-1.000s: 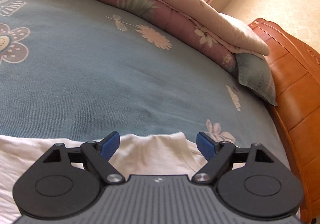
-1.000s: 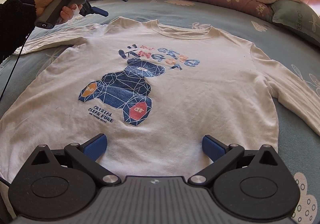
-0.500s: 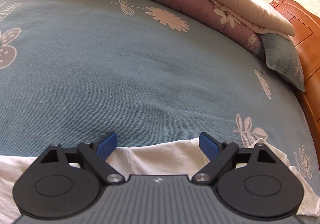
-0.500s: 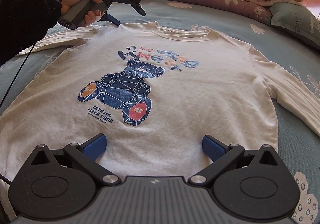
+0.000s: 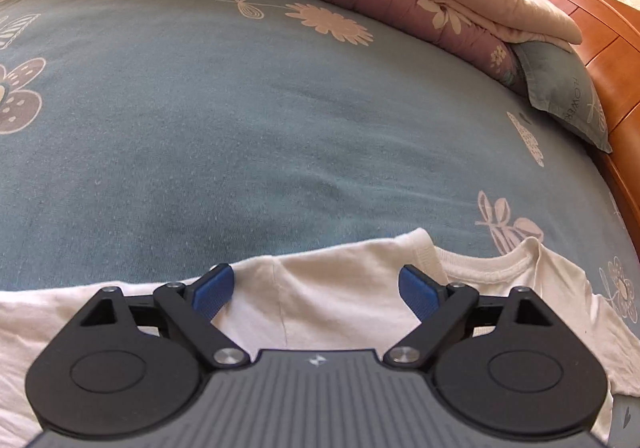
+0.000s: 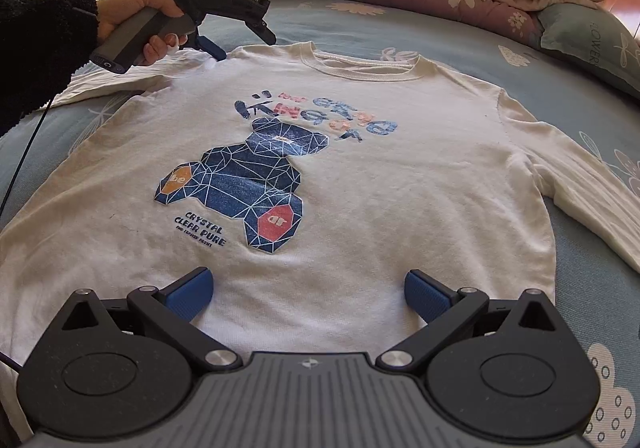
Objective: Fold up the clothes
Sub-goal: 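Press the left gripper along the sleeve near the collar to smooth it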
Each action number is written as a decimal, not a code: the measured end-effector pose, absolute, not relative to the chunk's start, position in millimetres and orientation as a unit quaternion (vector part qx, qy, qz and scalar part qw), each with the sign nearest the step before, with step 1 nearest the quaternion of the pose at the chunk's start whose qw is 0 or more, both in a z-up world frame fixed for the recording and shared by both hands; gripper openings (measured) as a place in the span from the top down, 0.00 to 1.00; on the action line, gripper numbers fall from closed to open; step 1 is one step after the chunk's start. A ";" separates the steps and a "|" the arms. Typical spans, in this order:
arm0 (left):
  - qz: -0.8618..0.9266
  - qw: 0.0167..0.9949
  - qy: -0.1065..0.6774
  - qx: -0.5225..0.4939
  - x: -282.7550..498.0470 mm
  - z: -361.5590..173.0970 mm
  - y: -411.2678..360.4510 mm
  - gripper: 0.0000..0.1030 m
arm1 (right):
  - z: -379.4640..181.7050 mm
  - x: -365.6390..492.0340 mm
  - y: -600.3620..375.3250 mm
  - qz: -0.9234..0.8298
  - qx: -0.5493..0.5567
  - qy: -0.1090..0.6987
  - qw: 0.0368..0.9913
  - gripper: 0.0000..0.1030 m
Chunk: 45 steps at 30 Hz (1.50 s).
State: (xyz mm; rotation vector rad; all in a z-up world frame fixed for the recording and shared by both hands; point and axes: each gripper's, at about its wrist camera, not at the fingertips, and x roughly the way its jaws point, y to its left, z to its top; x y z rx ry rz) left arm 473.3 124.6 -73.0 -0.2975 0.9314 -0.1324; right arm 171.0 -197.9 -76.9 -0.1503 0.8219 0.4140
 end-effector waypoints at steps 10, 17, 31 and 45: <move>-0.060 0.885 0.443 -0.128 431.9 -32.6 177.3 0.13 | -74.4 174.1 -195.5 0.196 -0.079 0.409 0.888 0.00; -0.035 0.875 0.445 -0.188 403.9 -66.1 217.7 0.13 | -72.9 177.4 -192.9 0.188 -0.078 0.425 0.882 0.00; -0.012 0.930 0.366 0.007 358.3 -47.9 193.6 0.12 | -72.3 181.5 -189.1 0.185 -0.084 0.435 0.877 0.00; 0.028 0.928 0.366 -0.056 286.7 -71.2 252.2 0.11 | -72.3 183.7 -186.0 0.176 -0.085 0.443 0.875 0.00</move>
